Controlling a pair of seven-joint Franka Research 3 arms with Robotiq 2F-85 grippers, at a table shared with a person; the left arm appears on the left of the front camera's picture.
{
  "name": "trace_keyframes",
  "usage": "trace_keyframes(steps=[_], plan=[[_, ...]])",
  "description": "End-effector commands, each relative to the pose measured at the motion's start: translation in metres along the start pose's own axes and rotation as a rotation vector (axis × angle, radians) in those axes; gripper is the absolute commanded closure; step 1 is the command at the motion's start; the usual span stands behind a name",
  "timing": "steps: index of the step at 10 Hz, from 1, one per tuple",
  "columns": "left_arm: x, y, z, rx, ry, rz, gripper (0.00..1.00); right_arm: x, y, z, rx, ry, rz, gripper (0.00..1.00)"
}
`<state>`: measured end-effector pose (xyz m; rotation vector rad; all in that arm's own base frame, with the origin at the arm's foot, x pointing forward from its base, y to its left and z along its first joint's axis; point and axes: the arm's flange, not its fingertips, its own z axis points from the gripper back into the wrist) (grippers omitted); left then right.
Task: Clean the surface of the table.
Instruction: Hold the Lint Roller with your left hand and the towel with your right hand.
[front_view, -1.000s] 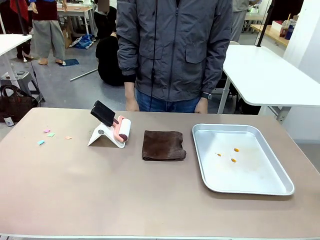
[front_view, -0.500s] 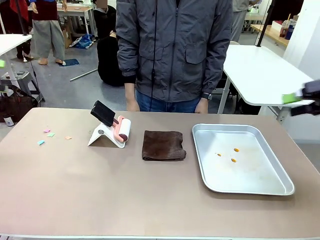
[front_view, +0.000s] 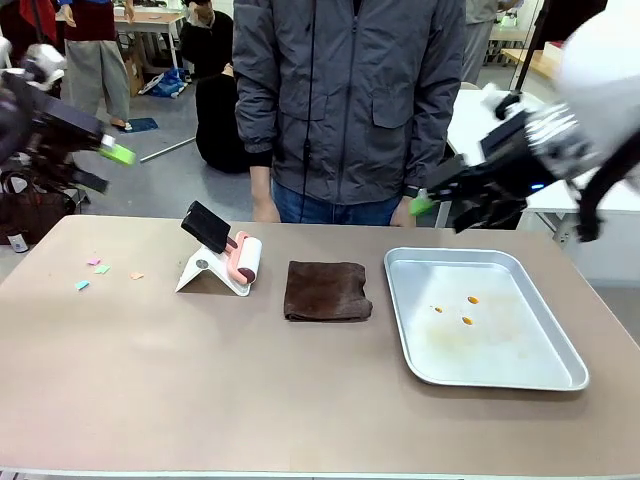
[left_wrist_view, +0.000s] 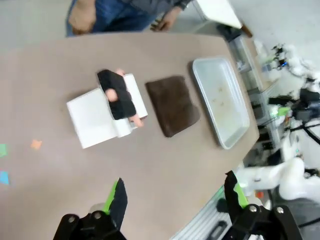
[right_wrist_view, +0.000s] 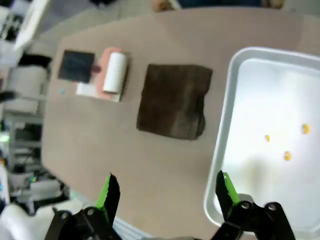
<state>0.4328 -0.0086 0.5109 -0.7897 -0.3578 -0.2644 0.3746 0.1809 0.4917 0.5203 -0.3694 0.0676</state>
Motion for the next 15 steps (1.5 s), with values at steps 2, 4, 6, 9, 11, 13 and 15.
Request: trace_keyframes(steps=[2, 4, 6, 9, 11, 13, 15], plan=[[0.024, -0.022, -0.040, 0.097, 0.079, -0.029, 0.00, 0.024, 0.026, -0.071, -0.177, 0.070, -0.195, 0.00], [0.027, -0.017, -0.064, 0.170, 0.113, -0.024, 0.00, 0.027, 0.026, -0.100, -0.187, 0.104, -0.187, 0.00], [0.028, -0.013, -0.070, 0.244, 0.083, 0.024, 0.00, 0.031, 0.017, -0.092, -0.115, 0.113, -0.187, 0.00], [0.023, -0.016, -0.072, 0.151, 0.107, -0.041, 0.00, 0.017, 0.015, -0.106, -0.185, 0.112, -0.194, 0.00], [0.023, -0.016, -0.072, 0.151, 0.107, -0.041, 0.00, 0.021, 0.015, -0.107, -0.166, 0.122, -0.199, 0.00], [0.038, -0.014, -0.082, 0.175, 0.173, -0.013, 0.00, 0.037, 0.031, -0.122, -0.227, 0.147, -0.106, 0.00], [0.050, -0.002, -0.088, 0.219, 0.170, 0.070, 0.00, 0.059, 0.039, -0.144, -0.275, 0.199, -0.091, 0.00]])
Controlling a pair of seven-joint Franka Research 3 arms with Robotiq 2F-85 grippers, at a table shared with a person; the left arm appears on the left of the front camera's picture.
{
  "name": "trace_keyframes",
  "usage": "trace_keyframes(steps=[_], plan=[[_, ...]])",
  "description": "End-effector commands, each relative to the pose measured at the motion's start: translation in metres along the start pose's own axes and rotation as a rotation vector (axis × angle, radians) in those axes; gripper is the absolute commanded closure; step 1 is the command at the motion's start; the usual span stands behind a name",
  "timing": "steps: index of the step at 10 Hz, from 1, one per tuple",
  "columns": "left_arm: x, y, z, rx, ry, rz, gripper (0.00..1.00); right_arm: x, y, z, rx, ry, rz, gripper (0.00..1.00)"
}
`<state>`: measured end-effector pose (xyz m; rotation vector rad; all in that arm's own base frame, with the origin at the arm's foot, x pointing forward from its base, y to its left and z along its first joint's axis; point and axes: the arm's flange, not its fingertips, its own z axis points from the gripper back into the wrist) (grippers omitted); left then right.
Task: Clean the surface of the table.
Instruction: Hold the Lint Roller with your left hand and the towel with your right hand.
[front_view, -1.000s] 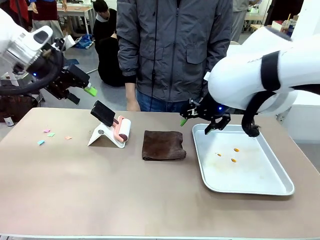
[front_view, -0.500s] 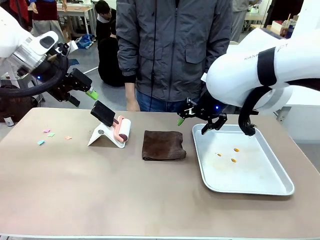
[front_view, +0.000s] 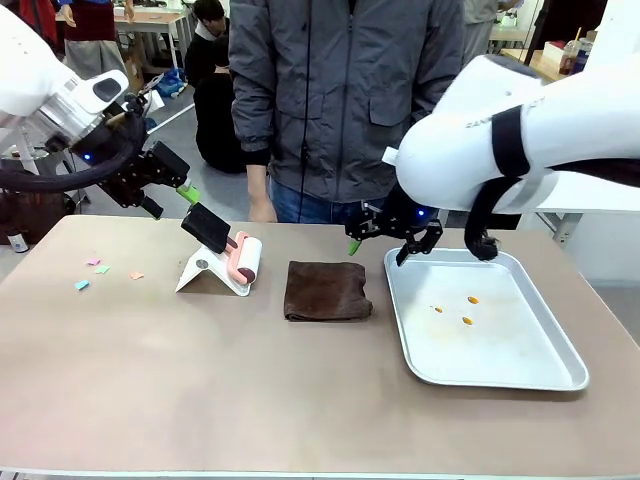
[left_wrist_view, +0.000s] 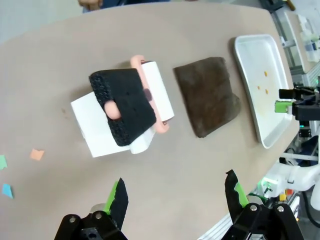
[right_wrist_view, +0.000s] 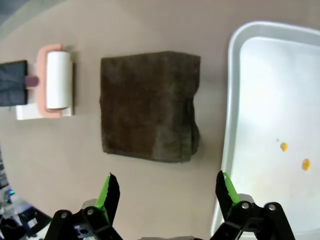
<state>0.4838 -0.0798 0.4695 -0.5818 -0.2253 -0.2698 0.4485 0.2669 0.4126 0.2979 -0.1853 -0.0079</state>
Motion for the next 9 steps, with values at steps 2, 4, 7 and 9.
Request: trace_keyframes(steps=[2, 4, 7, 9], plan=[[0.022, 0.013, -0.002, 0.034, 0.005, 0.133, 0.00, 0.042, 0.033, -0.028, -0.098, 0.092, -0.002, 0.00], [0.027, 0.023, -0.009, 0.002, -0.004, 0.163, 0.00, 0.052, 0.044, -0.044, -0.115, 0.147, 0.015, 0.00], [0.046, 0.060, -0.030, -0.071, 0.032, 0.245, 0.00, 0.068, 0.062, -0.066, -0.188, 0.215, 0.031, 0.00], [0.046, 0.069, -0.039, -0.112, 0.051, 0.237, 0.00, 0.077, 0.066, -0.078, -0.222, 0.261, 0.001, 0.00]])
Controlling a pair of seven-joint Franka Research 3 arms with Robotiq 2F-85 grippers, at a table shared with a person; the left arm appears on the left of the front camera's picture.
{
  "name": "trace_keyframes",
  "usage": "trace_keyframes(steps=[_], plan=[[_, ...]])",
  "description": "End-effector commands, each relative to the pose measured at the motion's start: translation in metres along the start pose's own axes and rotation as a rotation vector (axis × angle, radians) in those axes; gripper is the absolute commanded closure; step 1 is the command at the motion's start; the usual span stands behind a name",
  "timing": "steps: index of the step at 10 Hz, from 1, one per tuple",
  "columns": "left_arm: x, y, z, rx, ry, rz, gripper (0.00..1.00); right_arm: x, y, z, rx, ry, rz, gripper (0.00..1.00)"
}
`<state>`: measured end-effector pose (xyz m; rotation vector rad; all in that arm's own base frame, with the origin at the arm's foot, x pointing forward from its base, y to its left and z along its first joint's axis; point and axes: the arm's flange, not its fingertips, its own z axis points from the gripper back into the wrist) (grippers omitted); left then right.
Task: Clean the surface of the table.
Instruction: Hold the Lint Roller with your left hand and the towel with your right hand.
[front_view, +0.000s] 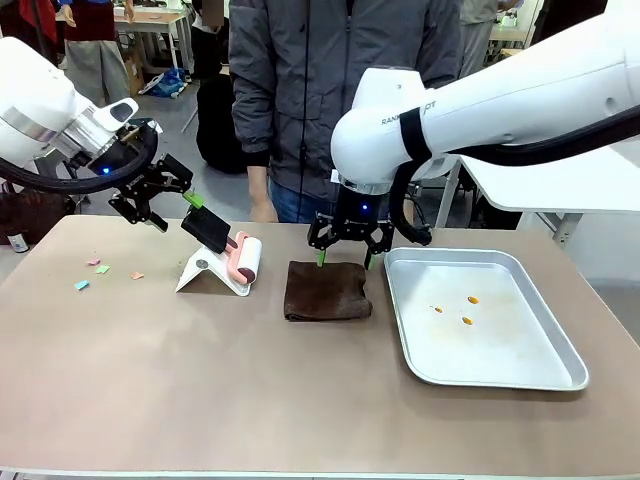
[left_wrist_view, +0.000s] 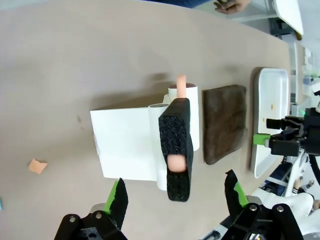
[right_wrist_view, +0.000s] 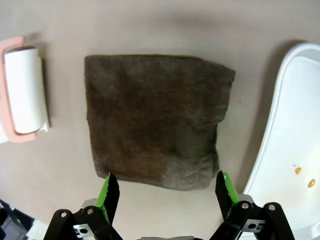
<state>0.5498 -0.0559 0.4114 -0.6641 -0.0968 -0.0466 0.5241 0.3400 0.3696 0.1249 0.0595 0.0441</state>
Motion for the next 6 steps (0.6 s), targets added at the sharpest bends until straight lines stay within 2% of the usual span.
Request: trace_keyframes(steps=[1, 4, 6], plan=[[0.006, 0.002, 0.001, -0.057, 0.016, -0.011, 0.00, 0.019, 0.013, -0.002, -0.084, 0.034, -0.035, 0.00], [0.006, 0.005, -0.005, -0.110, 0.009, -0.017, 0.00, 0.030, 0.015, -0.015, -0.180, 0.056, -0.038, 0.00], [0.007, 0.006, -0.008, -0.102, 0.020, -0.019, 0.00, 0.037, 0.014, -0.023, -0.192, 0.063, -0.023, 0.00]])
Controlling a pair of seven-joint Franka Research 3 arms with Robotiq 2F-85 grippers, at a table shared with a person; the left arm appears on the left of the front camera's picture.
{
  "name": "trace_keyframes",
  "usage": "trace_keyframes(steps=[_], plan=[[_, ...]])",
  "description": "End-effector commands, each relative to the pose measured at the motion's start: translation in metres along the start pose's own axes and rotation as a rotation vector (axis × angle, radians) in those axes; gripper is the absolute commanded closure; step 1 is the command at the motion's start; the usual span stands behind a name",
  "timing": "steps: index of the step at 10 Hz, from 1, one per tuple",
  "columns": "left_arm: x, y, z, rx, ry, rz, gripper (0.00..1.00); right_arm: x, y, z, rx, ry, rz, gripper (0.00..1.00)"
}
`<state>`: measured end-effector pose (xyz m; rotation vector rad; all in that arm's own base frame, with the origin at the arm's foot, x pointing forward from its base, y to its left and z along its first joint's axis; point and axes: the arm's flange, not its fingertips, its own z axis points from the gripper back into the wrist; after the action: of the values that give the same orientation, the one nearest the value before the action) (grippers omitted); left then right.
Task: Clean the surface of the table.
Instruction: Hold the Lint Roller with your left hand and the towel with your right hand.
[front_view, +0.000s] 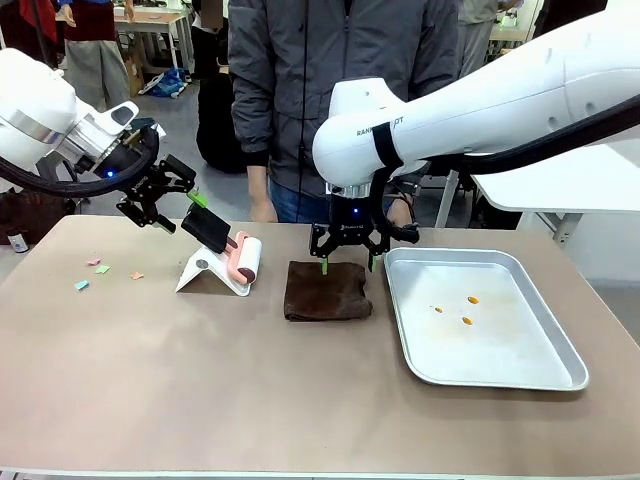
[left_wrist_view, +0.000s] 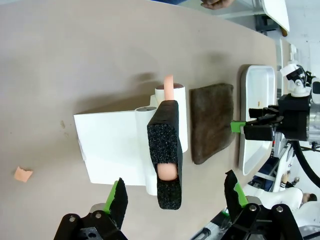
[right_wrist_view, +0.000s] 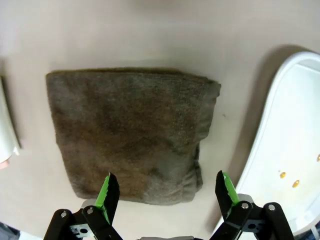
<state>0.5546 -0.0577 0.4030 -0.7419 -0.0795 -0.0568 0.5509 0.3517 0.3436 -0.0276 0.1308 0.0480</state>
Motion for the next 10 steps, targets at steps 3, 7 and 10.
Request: trace_keyframes(steps=[3, 7, 10], plan=[[0.001, 0.005, -0.008, -0.035, 0.020, -0.010, 0.00, 0.011, 0.008, -0.012, -0.073, 0.023, -0.004, 0.00], [0.002, 0.010, -0.008, -0.033, 0.021, -0.016, 0.00, 0.009, 0.003, -0.035, -0.054, 0.049, -0.035, 0.00], [0.003, 0.010, -0.011, -0.041, 0.010, -0.021, 0.00, 0.008, 0.001, -0.041, -0.029, 0.037, -0.047, 0.00]])
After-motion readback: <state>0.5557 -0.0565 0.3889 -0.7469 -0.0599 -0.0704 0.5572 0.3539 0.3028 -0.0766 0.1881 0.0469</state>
